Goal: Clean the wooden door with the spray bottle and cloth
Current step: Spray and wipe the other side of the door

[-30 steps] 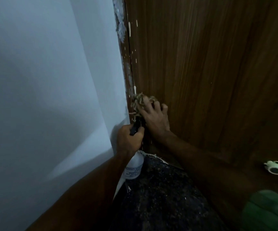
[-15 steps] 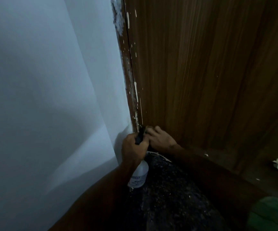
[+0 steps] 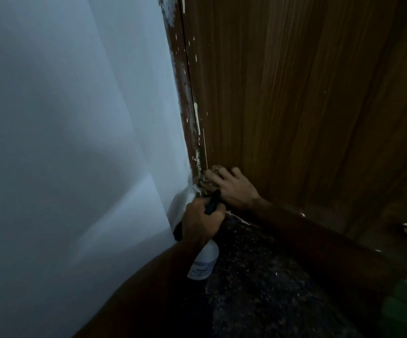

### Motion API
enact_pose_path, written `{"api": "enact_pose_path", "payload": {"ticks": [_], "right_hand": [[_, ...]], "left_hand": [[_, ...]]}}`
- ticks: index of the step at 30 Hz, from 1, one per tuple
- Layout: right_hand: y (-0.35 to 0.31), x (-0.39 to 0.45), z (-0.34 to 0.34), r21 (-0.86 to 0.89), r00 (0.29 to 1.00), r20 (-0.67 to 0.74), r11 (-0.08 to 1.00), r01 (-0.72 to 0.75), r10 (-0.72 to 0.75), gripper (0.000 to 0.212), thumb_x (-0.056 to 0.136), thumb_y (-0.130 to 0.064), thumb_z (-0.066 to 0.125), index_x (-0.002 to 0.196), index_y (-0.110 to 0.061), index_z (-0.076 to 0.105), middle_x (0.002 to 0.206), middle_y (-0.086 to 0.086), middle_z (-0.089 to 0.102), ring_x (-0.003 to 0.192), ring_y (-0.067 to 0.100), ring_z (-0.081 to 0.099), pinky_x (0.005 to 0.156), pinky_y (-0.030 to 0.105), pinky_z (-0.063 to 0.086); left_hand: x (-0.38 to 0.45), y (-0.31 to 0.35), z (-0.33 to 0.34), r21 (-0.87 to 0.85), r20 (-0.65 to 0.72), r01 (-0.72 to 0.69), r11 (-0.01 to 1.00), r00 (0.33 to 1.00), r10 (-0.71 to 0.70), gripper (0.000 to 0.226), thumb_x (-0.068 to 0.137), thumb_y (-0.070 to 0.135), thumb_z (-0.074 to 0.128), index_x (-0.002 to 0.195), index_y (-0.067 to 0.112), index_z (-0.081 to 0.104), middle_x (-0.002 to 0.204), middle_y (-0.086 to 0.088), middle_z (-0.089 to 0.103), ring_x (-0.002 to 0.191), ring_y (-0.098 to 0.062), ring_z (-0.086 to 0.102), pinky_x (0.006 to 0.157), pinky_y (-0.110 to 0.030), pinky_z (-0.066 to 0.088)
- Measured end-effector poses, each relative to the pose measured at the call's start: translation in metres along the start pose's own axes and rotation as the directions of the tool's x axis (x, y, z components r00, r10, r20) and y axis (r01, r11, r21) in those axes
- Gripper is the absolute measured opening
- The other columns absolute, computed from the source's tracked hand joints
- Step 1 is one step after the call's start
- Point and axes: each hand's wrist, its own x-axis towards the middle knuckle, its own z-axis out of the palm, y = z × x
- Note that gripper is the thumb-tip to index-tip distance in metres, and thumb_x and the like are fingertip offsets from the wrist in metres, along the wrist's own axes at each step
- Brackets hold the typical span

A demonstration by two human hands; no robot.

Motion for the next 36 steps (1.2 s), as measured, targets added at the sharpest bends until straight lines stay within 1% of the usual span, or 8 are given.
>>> {"api": "enact_pose_path", "payload": {"ticks": [7,17,20,25,28,30,32,36], "right_hand": [[0.011,-0.007,-0.005,-0.088,1.000,0.013,0.996,0.017,-0.016,0.056,0.089,-0.036,0.068,0.143,-0.032,0.056,0.149,0.007,0.047,0.120,0.031,0.045,0.087,0.047,0.037],[-0.032,-0.001,0.072,-0.299,0.883,0.430,0.893,0.335,-0.187,0.040,0.098,-0.039,0.052,0.133,-0.029,0.068,0.138,-0.008,0.063,0.127,0.016,0.058,0.099,0.035,0.046],[-0.019,-0.023,0.048,-0.319,0.971,0.180,0.925,0.207,-0.155,0.034,0.089,-0.033,0.059,0.116,-0.024,0.077,0.130,0.002,0.066,0.116,0.027,0.061,0.085,0.040,0.044],[0.027,-0.071,0.011,-0.209,0.984,-0.154,0.970,-0.122,0.091,0.039,0.099,-0.033,0.051,0.134,-0.025,0.067,0.141,0.011,0.055,0.112,0.033,0.050,0.078,0.043,0.036],[0.030,-0.098,0.028,-0.360,0.974,0.095,0.905,0.226,-0.206,0.043,0.097,-0.027,0.042,0.124,-0.018,0.074,0.140,0.010,0.057,0.119,0.034,0.052,0.084,0.042,0.034],[0.018,-0.112,0.036,-0.363,0.858,0.427,0.815,0.452,-0.286,0.039,0.102,-0.031,0.045,0.131,-0.022,0.069,0.152,0.006,0.046,0.133,0.031,0.046,0.100,0.043,0.036],[0.014,-0.115,0.026,-0.341,0.889,0.408,0.869,0.359,-0.207,0.035,0.098,-0.035,0.050,0.122,-0.026,0.075,0.149,0.004,0.052,0.131,0.028,0.051,0.099,0.042,0.039],[0.036,-0.107,-0.011,-0.181,0.989,-0.056,0.973,-0.145,0.137,0.039,0.093,-0.032,0.053,0.125,-0.023,0.072,0.138,0.010,0.063,0.115,0.032,0.051,0.081,0.043,0.035]], "left_hand": [[-0.017,-0.010,0.010,0.036,-0.017,0.256,0.966,0.967,-0.255,0.042,0.081,0.052,0.068,0.076,0.010,0.071,0.081,-0.006,0.075,0.087,-0.029,0.073,0.079,-0.031,0.052],[-0.019,-0.023,-0.002,-0.076,0.002,0.035,0.996,0.999,-0.035,0.046,0.083,0.051,0.065,0.052,0.021,0.052,0.049,0.004,0.055,0.048,-0.020,0.054,0.054,-0.031,0.041],[-0.011,-0.015,0.000,-0.119,-0.012,0.046,0.992,0.999,-0.048,0.041,0.085,0.047,0.066,0.054,0.020,0.058,0.051,0.000,0.060,0.052,-0.028,0.062,0.055,-0.047,0.054],[-0.004,0.017,0.013,-0.156,-0.055,0.013,0.988,0.998,-0.022,0.042,0.083,0.047,0.064,0.056,0.016,0.057,0.051,-0.007,0.059,0.055,-0.039,0.065,0.056,-0.050,0.054],[-0.004,0.035,0.022,-0.185,-0.076,0.007,0.983,0.997,-0.021,0.042,0.085,0.041,0.065,0.058,0.009,0.057,0.055,-0.017,0.060,0.054,-0.042,0.062,0.053,-0.054,0.052],[-0.009,0.043,0.029,-0.204,-0.059,0.022,0.979,0.998,-0.035,0.041,0.084,0.042,0.065,0.062,0.008,0.059,0.058,-0.019,0.061,0.051,-0.039,0.061,0.052,-0.055,0.052],[-0.012,0.050,0.034,-0.229,-0.026,0.029,0.973,0.999,-0.036,0.039,0.080,0.050,0.065,0.065,0.014,0.063,0.059,-0.018,0.062,0.050,-0.031,0.059,0.053,-0.057,0.052],[-0.012,0.067,0.037,-0.222,0.019,-0.033,0.975,0.999,0.038,0.041,0.079,0.056,0.063,0.068,0.016,0.065,0.058,-0.012,0.064,0.051,-0.036,0.061,0.053,-0.053,0.052]]}}
